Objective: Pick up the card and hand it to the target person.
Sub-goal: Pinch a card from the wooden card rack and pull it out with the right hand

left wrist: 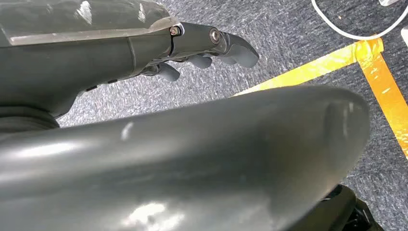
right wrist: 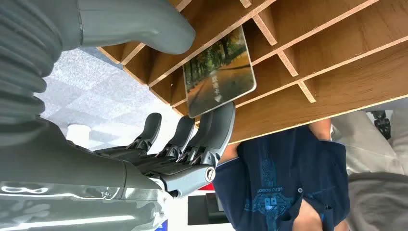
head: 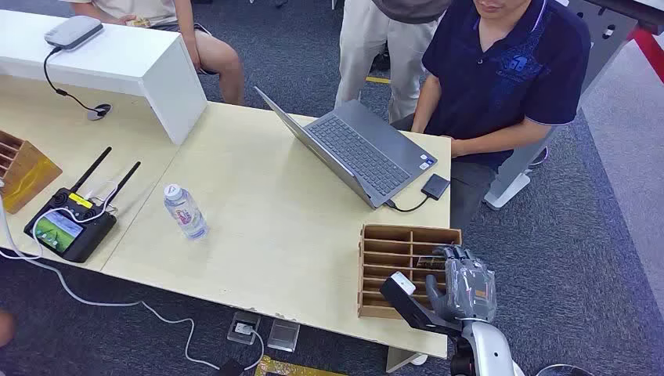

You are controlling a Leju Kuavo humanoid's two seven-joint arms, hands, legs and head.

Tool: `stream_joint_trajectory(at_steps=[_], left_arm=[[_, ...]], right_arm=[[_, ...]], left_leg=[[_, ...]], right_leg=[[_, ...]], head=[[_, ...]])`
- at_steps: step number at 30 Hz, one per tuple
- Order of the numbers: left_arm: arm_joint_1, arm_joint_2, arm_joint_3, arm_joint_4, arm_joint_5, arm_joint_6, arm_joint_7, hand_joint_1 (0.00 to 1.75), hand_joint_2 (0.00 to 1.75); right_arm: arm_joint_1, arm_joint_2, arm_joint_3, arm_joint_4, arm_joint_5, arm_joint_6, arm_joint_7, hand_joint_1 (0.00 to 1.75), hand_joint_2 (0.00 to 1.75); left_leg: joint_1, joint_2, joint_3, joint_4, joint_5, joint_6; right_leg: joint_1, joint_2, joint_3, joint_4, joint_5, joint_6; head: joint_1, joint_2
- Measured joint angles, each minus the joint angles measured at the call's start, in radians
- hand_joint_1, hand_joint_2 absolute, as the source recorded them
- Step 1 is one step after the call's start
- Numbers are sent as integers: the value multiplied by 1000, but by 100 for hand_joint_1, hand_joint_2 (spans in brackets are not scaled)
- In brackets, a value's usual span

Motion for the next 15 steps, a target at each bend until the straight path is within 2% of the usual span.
stream_joint_trajectory(at_steps=[8, 15], left_arm=[[0, 0, 0, 0, -1, 0, 0, 0, 0], [0, 0, -3, 0, -9, -23, -12, 0, 0]], right_arm=[[0, 0, 0, 0, -2, 2, 3, 83, 175], [1, 0, 0, 0, -8, 5, 6, 114, 175]], left_leg=[[0, 0, 0, 0, 0, 0], [0, 0, 0, 0, 0, 0]], right_leg=[[0, 0, 0, 0, 0, 0], [0, 0, 0, 0, 0, 0]], head=[[0, 0], [0, 0]])
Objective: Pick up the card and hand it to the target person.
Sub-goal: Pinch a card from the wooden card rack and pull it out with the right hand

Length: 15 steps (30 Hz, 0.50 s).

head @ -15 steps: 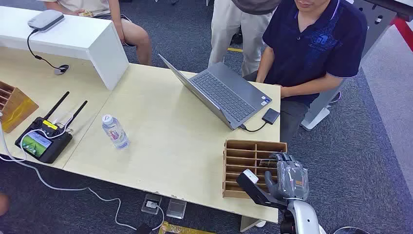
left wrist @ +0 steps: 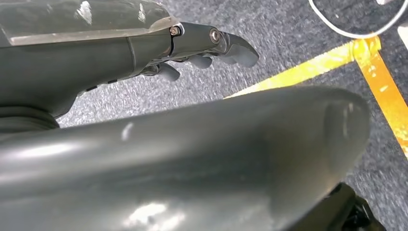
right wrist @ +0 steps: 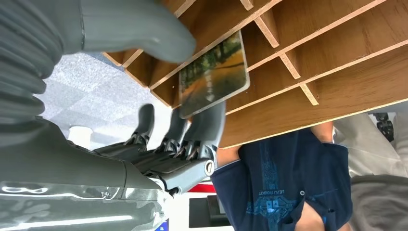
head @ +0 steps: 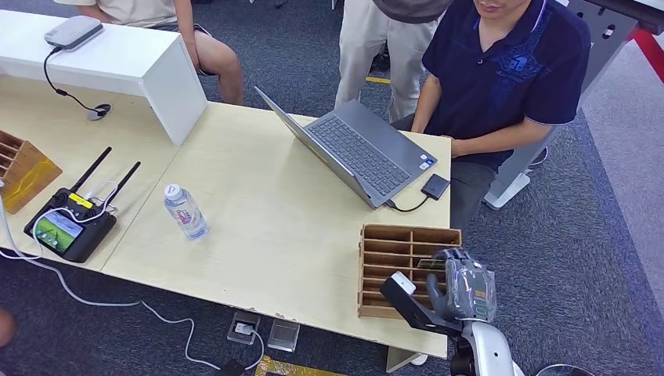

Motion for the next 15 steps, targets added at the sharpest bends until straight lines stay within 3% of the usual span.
stream_joint_trajectory(at_steps=[8, 15], left_arm=[[0, 4, -1, 0, 2, -68, -26, 0, 0], [0, 9, -1, 0, 3, -100, -37, 0, 0]], right_arm=[[1, 0, 0, 0, 0, 4, 1, 171, 175], [1, 0, -1, 0, 5, 4, 1, 175, 175]], left_leg=[[0, 0, 0, 0, 0, 0], [0, 0, 0, 0, 0, 0]], right_leg=[[0, 0, 0, 0, 0, 0], [0, 0, 0, 0, 0, 0]], head=[[0, 0], [0, 0]])
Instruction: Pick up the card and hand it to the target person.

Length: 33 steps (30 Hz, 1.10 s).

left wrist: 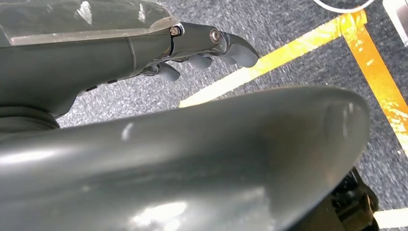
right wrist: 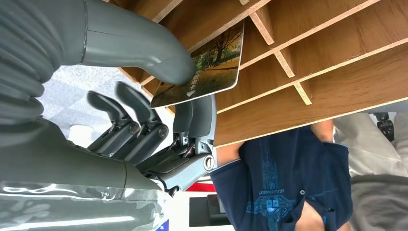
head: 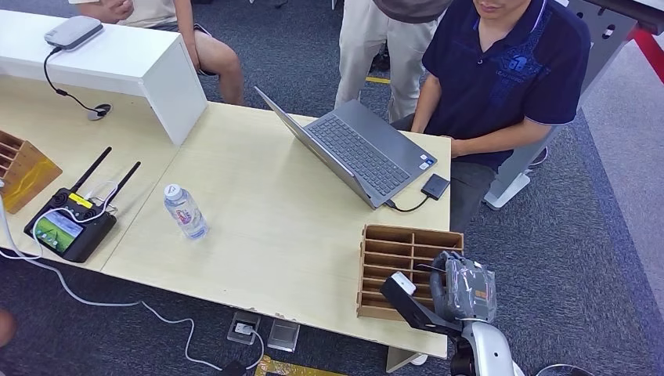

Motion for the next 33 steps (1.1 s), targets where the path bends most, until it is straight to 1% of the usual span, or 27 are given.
stream_joint_trajectory(at_steps=[13, 16, 20, 22, 24, 28, 33], left_arm=[[0, 2, 0, 0, 9, 36, -4, 0, 0], [0, 3, 0, 0, 9, 37, -4, 0, 0], [1, 8, 0, 0, 9, 37, -3, 0, 0], [1, 10, 0, 0, 9, 37, -3, 0, 0], [0, 10, 0, 0, 9, 38, -3, 0, 0], [0, 10, 0, 0, 9, 42, -5, 0, 0], [-1, 9, 0, 0, 7, 42, -9, 0, 0]], right_arm=[[0, -2, -13, -17, -15, 6, 3, 175, 175], [-13, -13, -30, -58, -51, 59, 32, 175, 175], [-55, -39, -49, -137, -113, 147, 73, 175, 175], [-84, -51, -55, -180, -138, 173, 83, 175, 175], [-116, -59, -60, -215, -153, 179, 78, 175, 175], [-188, -61, -60, -244, -150, 116, 14, 175, 175], [-282, -30, -47, -191, -158, -11, -100, 175, 175]], left_leg=[[0, 0, 0, 0, 0, 0], [0, 0, 0, 0, 0, 0], [0, 0, 0, 0, 0, 0], [0, 0, 0, 0, 0, 0], [0, 1, 0, 0, 1, 0], [0, 0, 0, 0, 1, 0], [0, 0, -1, 0, 1, 0]], right_leg=[[0, 0, 0, 0, 0, 0], [0, 0, 0, 0, 0, 0], [0, 0, 0, 0, 1, 0], [0, 0, 0, 0, 1, 0], [0, 0, 0, 0, 1, 0], [0, 0, 0, 0, 1, 0], [0, 0, 0, 1, 1, 0]], head=[[0, 0], [0, 0], [0, 0], [0, 0], [0, 0], [0, 0], [-1, 0]])
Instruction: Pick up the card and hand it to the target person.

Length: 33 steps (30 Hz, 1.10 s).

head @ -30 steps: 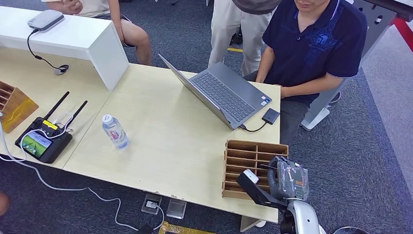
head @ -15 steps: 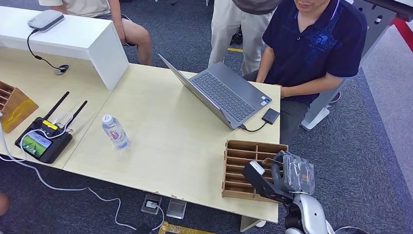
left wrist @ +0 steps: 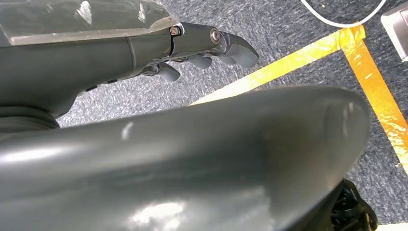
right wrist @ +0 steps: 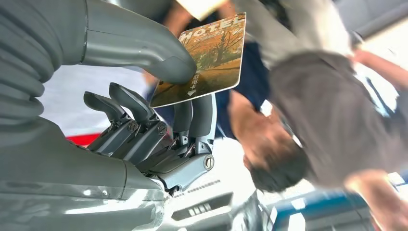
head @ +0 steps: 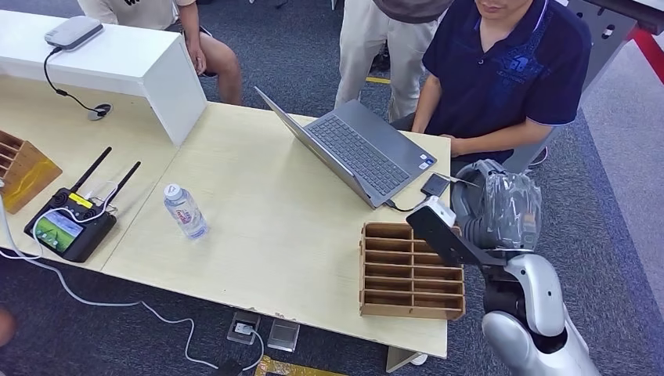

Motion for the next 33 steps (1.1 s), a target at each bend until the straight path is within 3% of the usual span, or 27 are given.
stream_joint_trajectory(at_steps=[11, 17, 25, 29, 33], left_arm=[[-4, -4, -1, 0, -18, -2, -17, 0, 0], [-4, -5, -1, 0, -19, -4, -17, 0, 0], [-3, -5, -2, 0, -19, -8, -15, 0, 0], [-3, -5, -2, 0, -18, -33, -17, 0, 0], [-3, -5, -2, 0, -17, -50, -17, 0, 0]], right_arm=[[-165, 119, 51, 406, -11, -310, -148, 175, 175], [-198, 150, 63, 573, -38, -363, -168, 175, 175], [-215, 171, 77, 680, -52, -366, -169, 175, 175], [-220, 177, 82, 709, -63, -369, -169, 0, 175], [-221, 181, 89, 728, -74, -373, -171, 0, 175]], left_leg=[[0, -2, -2, 0, 1, 1], [0, -2, -2, 0, 1, 1], [0, -2, -1, 0, 1, 1], [0, -2, -1, 0, 1, 1], [0, -2, -1, 0, 1, 1]], right_leg=[[0, -1, -1, 0, 0, 0], [0, -1, -1, 0, 0, 0], [0, -1, -1, 0, 0, 0], [0, -1, -1, 0, 0, 0], [0, -1, -1, 0, 0, 0]], head=[[0, 0], [0, 0], [0, 0], [0, 0], [0, 0]])
